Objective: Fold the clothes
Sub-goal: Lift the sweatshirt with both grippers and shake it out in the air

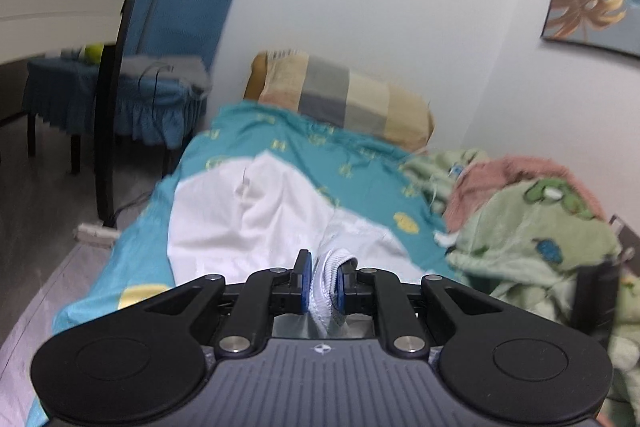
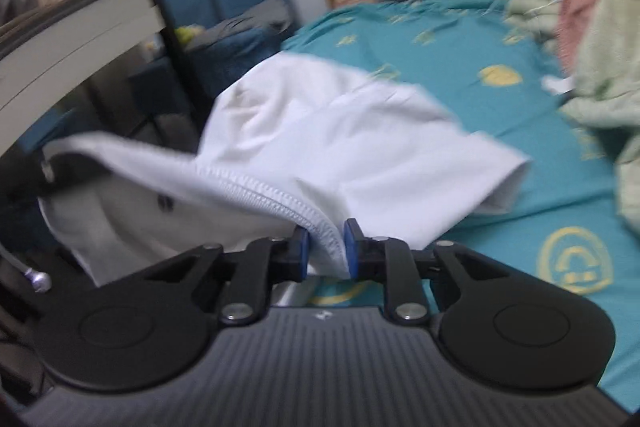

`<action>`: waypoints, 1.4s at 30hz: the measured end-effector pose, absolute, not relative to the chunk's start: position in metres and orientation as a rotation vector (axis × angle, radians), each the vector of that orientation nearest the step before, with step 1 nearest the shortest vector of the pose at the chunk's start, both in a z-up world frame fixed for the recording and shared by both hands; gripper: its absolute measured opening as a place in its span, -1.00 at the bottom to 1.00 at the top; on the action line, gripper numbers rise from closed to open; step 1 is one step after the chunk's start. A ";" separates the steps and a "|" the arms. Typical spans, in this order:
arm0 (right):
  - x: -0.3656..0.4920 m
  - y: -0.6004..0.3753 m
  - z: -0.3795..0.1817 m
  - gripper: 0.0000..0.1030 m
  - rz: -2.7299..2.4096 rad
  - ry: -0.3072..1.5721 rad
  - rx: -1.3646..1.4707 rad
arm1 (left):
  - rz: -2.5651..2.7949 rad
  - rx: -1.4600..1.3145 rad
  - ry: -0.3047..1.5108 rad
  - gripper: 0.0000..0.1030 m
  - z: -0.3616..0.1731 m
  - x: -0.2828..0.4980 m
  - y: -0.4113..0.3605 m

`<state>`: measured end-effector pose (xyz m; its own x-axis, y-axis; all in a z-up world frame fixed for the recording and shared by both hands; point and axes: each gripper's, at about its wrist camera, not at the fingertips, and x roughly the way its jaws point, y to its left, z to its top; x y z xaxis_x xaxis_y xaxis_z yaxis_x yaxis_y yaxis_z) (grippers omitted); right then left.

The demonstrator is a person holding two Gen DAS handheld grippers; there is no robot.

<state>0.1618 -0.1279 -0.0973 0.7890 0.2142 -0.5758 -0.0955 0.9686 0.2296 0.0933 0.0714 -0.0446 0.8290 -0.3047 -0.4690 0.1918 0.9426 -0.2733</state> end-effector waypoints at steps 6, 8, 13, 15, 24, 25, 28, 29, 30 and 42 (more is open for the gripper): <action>0.134 -0.148 -0.055 -0.67 0.072 0.474 0.073 | -0.296 -0.105 0.572 -0.68 -0.058 0.092 0.043; 0.131 -0.156 -0.052 -0.67 0.063 0.461 0.055 | -0.313 -0.066 0.600 -0.67 -0.065 0.091 0.033; 0.135 -0.178 -0.053 -0.68 0.091 0.481 0.196 | -0.288 0.079 0.685 -0.44 -0.085 0.087 0.008; 0.135 -0.186 -0.051 -0.68 0.109 0.475 0.251 | -0.282 0.121 0.725 -0.38 -0.094 0.084 0.003; 0.146 -0.204 -0.071 -0.64 0.092 0.544 0.361 | -0.174 0.005 0.710 -0.62 -0.086 0.086 0.028; 0.147 -0.204 -0.073 -0.64 0.103 0.559 0.377 | -0.164 -0.046 0.693 -0.66 -0.080 0.086 0.034; 0.151 -0.197 -0.081 -0.53 0.138 0.603 0.380 | -0.143 -0.170 0.655 -0.68 -0.066 0.087 0.051; 0.152 -0.193 -0.085 -0.47 0.146 0.622 0.366 | -0.135 -0.190 0.642 -0.68 -0.063 0.087 0.054; 0.153 -0.188 -0.088 -0.34 0.148 0.640 0.347 | -0.131 -0.203 0.633 -0.68 -0.060 0.086 0.057; 0.162 -0.139 -0.120 -0.09 0.044 0.722 0.031 | -0.104 -0.257 0.621 -0.68 -0.060 0.090 0.067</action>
<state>0.1622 -0.1387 -0.1200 0.7493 0.0512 -0.6603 -0.0300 0.9986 0.0433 0.0897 0.0672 -0.0597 0.8090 -0.1725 -0.5619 0.0191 0.9631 -0.2683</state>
